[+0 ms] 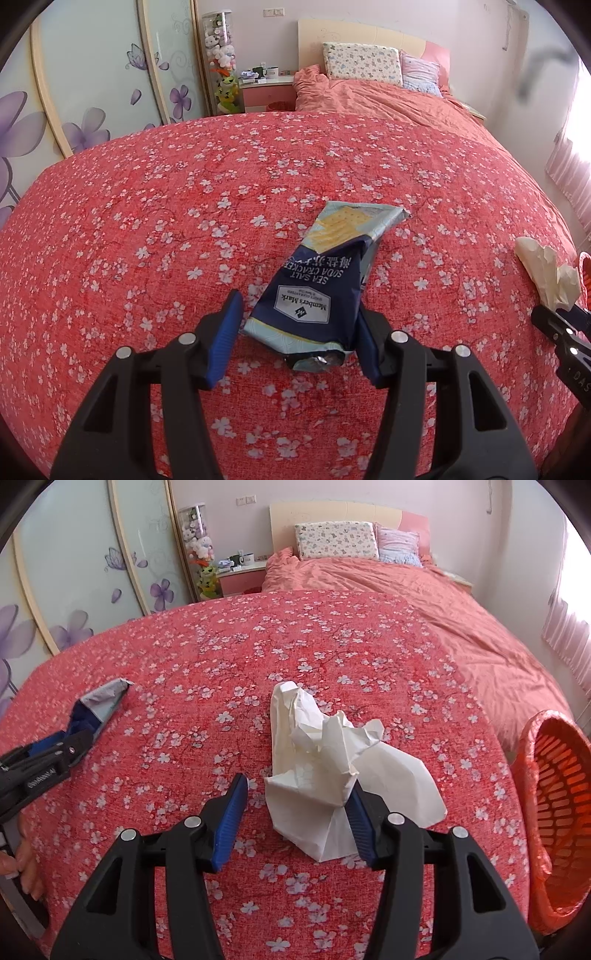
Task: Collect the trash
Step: 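Grasp the white tissue with the right tool while the left tool holds the wrapper, then carry the snack wrapper and tissue over the orange basket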
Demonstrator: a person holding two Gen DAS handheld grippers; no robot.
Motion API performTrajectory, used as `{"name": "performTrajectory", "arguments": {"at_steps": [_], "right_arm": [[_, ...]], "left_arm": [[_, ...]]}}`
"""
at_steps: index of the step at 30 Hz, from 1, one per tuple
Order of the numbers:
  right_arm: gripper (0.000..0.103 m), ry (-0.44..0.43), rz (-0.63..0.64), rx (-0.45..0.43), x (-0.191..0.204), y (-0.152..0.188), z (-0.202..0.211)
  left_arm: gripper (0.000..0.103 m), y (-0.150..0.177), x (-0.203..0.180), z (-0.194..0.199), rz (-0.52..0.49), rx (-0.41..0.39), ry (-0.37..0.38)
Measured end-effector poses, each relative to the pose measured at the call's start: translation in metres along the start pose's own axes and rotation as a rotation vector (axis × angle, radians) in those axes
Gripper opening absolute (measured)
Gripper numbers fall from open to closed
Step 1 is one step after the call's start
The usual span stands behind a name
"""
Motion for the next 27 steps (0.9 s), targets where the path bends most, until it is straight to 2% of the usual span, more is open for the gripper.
{"name": "performTrajectory", "arguments": {"at_steps": [3, 4, 7, 11, 18, 23, 27], "right_arm": [[0.051, -0.024, -0.002, -0.015, 0.004, -0.001, 0.003], [0.042, -0.056, -0.01, -0.027, 0.007, -0.001, 0.005], [0.039, -0.072, 0.007, -0.032, 0.013, 0.001, 0.008], [0.039, -0.091, 0.022, -0.065, 0.018, 0.002, 0.022], [0.039, -0.079, -0.016, -0.116, 0.005, 0.001, 0.054], [0.039, -0.063, -0.064, -0.166, -0.016, -0.003, 0.082], [0.039, -0.028, -0.083, -0.202, -0.034, -0.002, 0.104]], "left_arm": [[0.053, 0.0, -0.004, 0.0, -0.032, 0.001, 0.029], [0.049, -0.001, -0.005, 0.0, -0.03, 0.001, 0.042], [0.037, -0.005, -0.004, 0.002, -0.03, -0.012, 0.061], [0.035, -0.005, -0.003, 0.008, -0.044, -0.033, 0.088], [0.034, -0.004, -0.002, 0.035, -0.051, -0.083, 0.074], [0.034, -0.013, -0.016, 0.071, -0.062, -0.127, 0.067], [0.034, -0.012, -0.041, 0.107, -0.085, -0.17, 0.081]]}}
Point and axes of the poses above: each gripper's, at about its wrist camera, not at the fingertips, and z roughly against the way its jaws point, x to its left, y to its underside, the point moved 10 cm from there along -z, roughly the way its jaws point, and after that the axes turned 7 degrees about z, right-handed, at the moved point
